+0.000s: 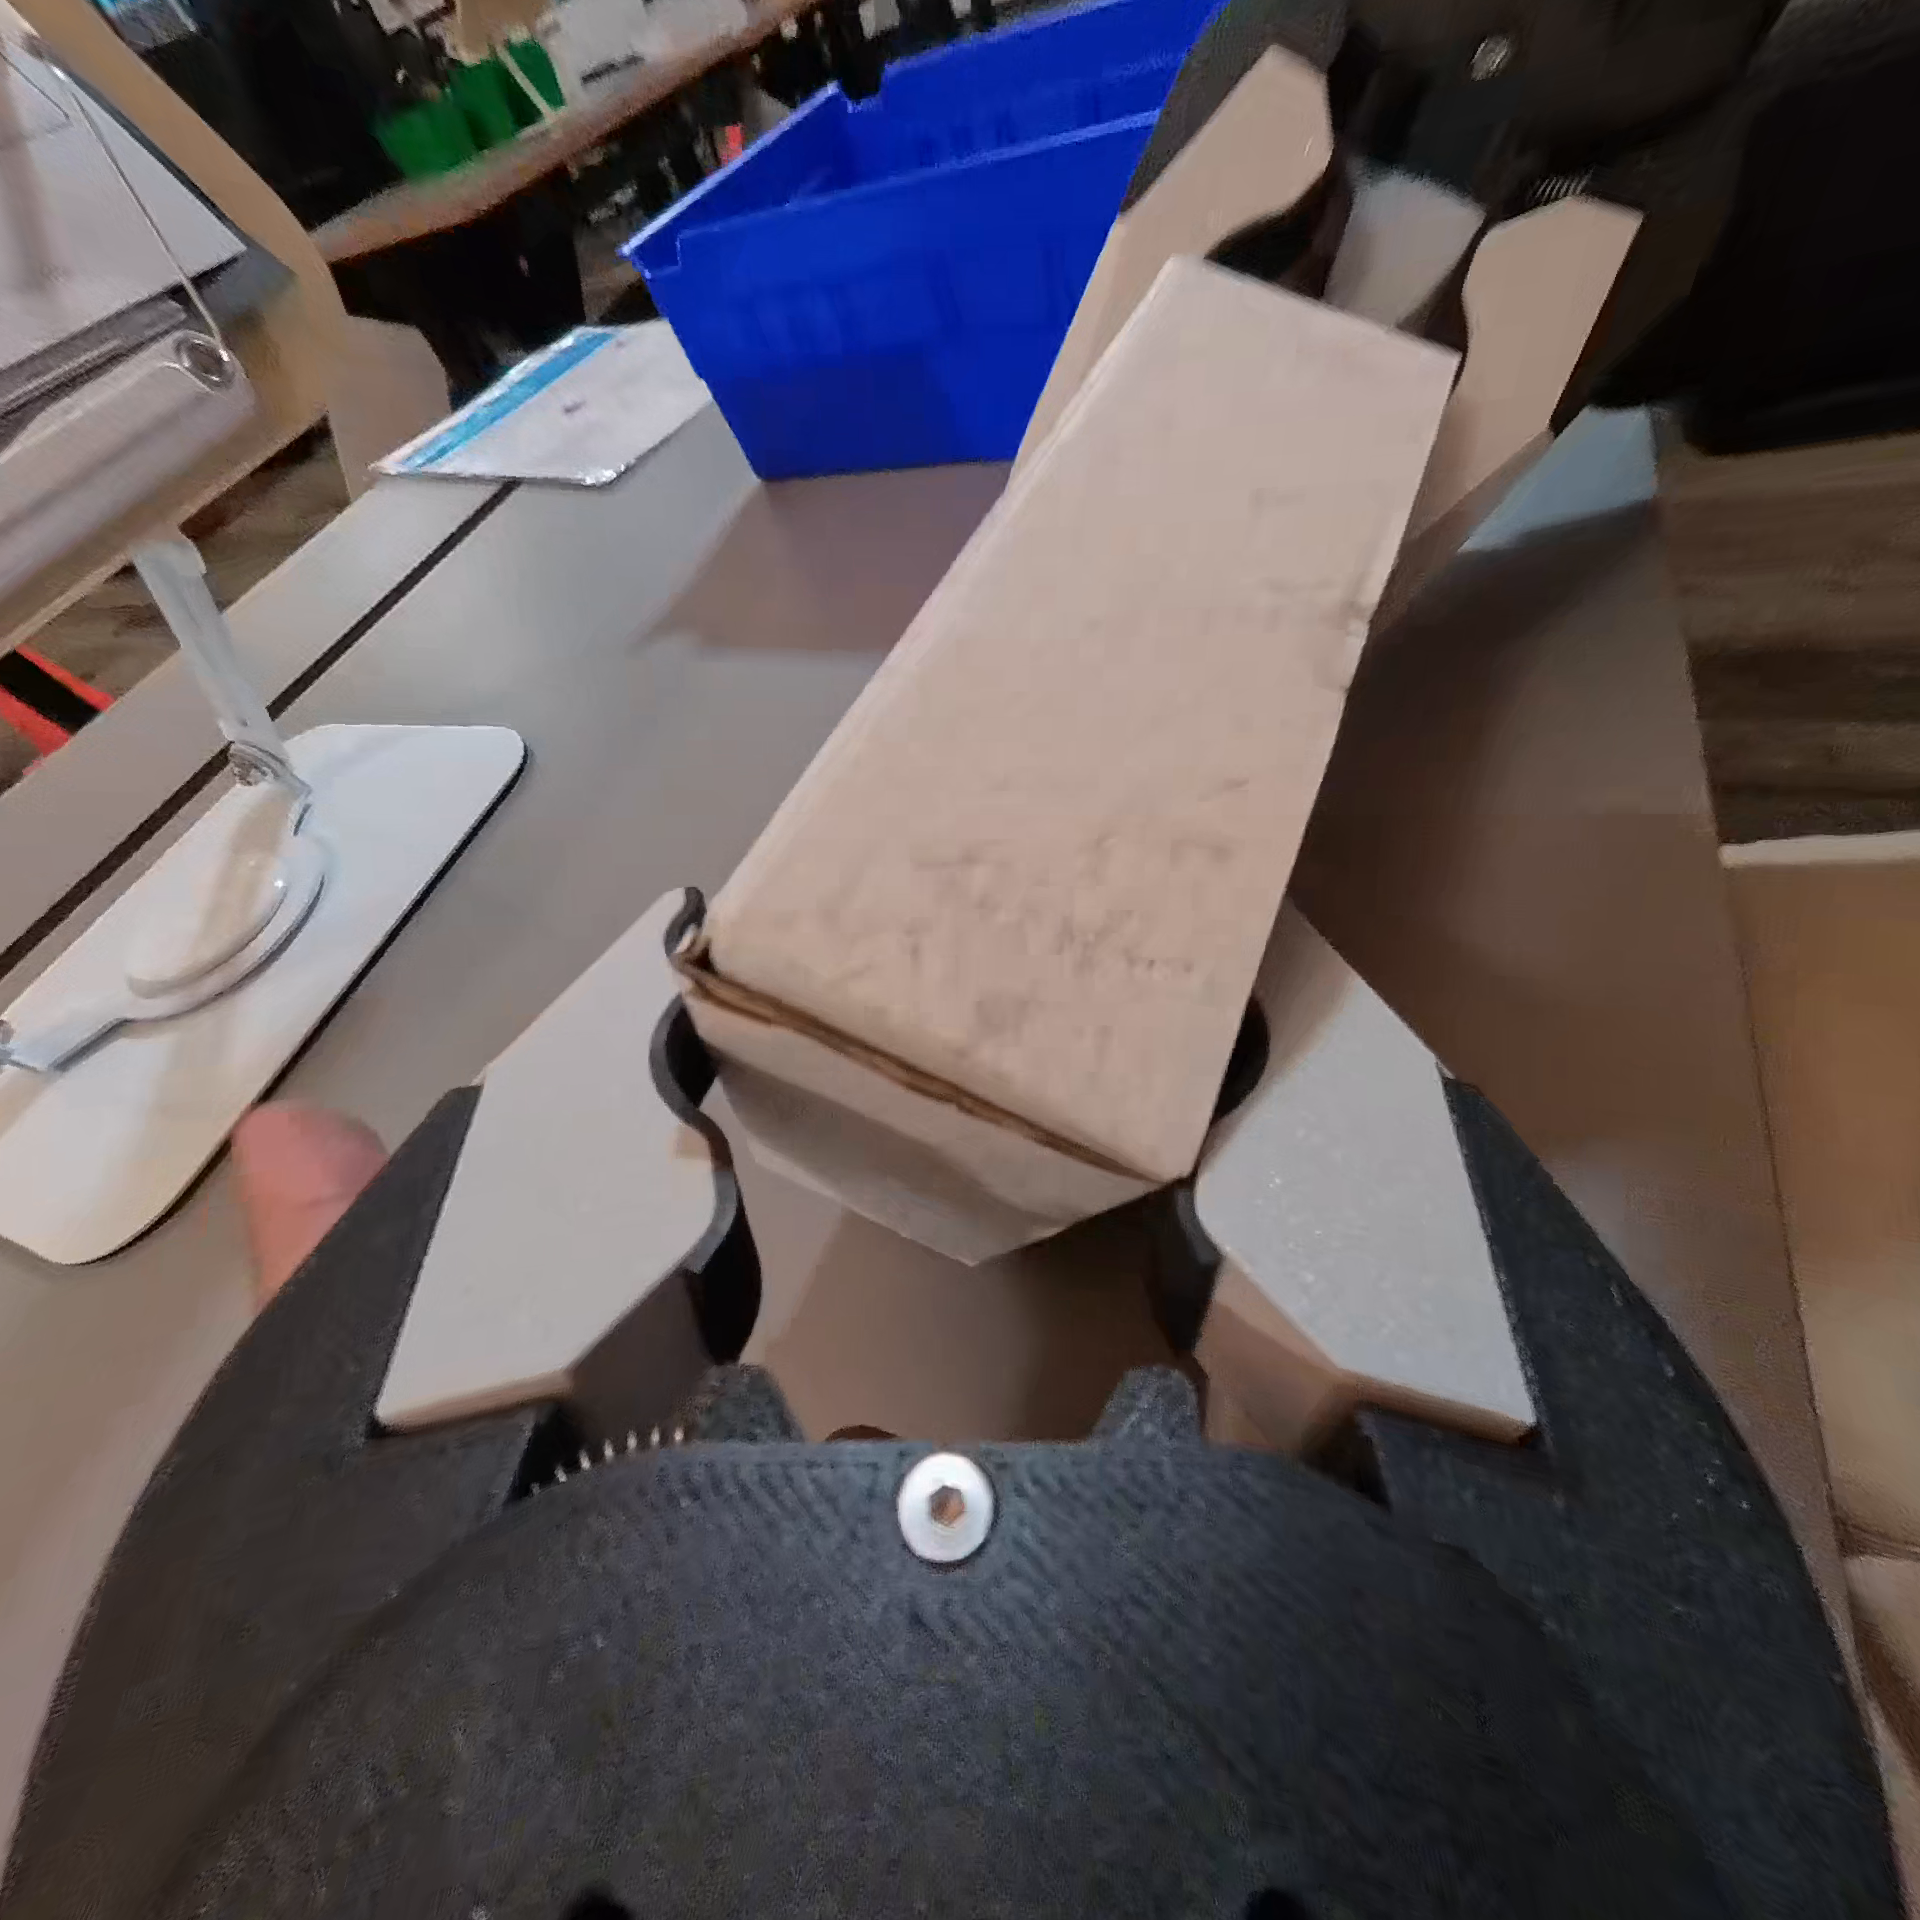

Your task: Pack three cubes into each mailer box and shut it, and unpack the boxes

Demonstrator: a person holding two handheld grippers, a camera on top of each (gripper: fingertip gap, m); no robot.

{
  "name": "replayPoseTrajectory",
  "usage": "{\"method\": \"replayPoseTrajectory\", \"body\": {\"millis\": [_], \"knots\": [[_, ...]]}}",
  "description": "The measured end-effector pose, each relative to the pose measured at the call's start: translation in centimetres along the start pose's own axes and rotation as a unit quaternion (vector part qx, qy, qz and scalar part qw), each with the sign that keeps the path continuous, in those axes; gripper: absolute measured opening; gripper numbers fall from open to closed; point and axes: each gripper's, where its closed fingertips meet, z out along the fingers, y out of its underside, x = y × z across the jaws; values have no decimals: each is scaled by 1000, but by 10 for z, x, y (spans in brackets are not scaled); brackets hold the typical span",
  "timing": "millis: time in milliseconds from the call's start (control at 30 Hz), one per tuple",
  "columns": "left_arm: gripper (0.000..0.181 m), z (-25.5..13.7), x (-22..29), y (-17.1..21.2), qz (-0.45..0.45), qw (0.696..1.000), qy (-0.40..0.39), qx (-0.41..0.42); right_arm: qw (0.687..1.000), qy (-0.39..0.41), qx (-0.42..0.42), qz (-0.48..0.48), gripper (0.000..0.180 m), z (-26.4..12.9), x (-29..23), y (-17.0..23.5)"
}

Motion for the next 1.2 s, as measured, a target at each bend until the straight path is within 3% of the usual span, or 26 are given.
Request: {"method": "replayPoseTrajectory", "body": {"millis": [133, 233, 367, 500, 633, 767, 900, 1000, 1200], "knots": [[94, -7, -2, 5, -40, 999, -4, -11, 999, -22, 8, 32, 65, 9, -1, -1], [90, -12, -1, -1, -14, 999, -27, 10, 998, -20, 12, 61, 68, 8, 3, 4], [85, -14, -11, 0, -24, 997, -73, 7, 996, 19, -2, 88, 64, -1, 20, 16], [82, -19, -12, 3, -37, 995, -95, -1, 992, 52, 48, 105, 62, -14, 34, -5], [82, -20, -6, 2, -46, 992, -113, -13, 990, 114, 77, 3, 59, -19, 28, -46], [81, -18, 0, 1, -41, 991, -127, -22, 972, 147, 48, -177, 18, -2, -10, -76], [80, -19, 1, 0, -41, 990, -129, -25, 931, 195, -22, -308, 21, 12, -23, -76], [80, -19, 1, 1, -44, 991, -127, -24, 929, 201, -54, -308, 27, 15, -17, -65], [79, -20, 4, 4, -26, 993, -114, -25, 946, 185, -38, -265, 35, 11, -15, -65]]}}
